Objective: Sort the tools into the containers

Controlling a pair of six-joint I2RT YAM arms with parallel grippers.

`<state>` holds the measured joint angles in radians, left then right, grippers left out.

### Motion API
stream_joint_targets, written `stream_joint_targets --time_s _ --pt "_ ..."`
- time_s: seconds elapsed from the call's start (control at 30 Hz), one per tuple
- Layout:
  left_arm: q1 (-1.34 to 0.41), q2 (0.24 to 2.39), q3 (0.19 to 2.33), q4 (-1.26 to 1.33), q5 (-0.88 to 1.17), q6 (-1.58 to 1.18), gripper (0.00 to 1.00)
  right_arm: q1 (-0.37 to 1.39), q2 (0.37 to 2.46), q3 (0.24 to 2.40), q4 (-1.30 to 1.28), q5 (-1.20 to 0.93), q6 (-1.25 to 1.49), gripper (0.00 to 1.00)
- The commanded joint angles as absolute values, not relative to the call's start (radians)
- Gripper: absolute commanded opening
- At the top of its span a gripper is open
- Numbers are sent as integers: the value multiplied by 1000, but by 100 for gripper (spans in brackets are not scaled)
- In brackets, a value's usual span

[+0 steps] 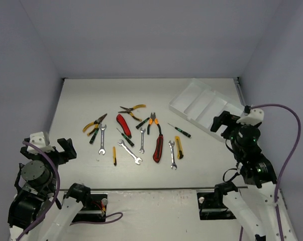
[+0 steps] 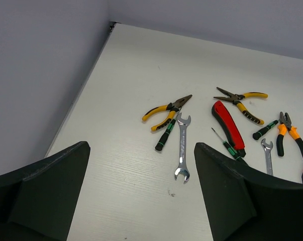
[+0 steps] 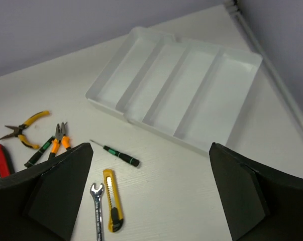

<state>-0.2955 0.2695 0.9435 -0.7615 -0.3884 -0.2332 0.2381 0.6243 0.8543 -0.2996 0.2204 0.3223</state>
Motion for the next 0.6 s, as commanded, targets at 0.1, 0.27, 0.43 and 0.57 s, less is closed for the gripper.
stream_joint_targets --time_s 0.1,0.27,0.43,0.57 --pt "-301 414 907 -623 -338 -334 83 414 1019 883 -245 212 554 94" --pt "-294 440 873 -606 -329 -346 83 693 1217 923 -241 394 695 86" --pt "-285 410 842 -604 -340 -317 83 822 1412 952 -212 447 840 75" --pt "-284 381 828 -605 -349 -314 83 868 1597 1009 -193 439 889 71"
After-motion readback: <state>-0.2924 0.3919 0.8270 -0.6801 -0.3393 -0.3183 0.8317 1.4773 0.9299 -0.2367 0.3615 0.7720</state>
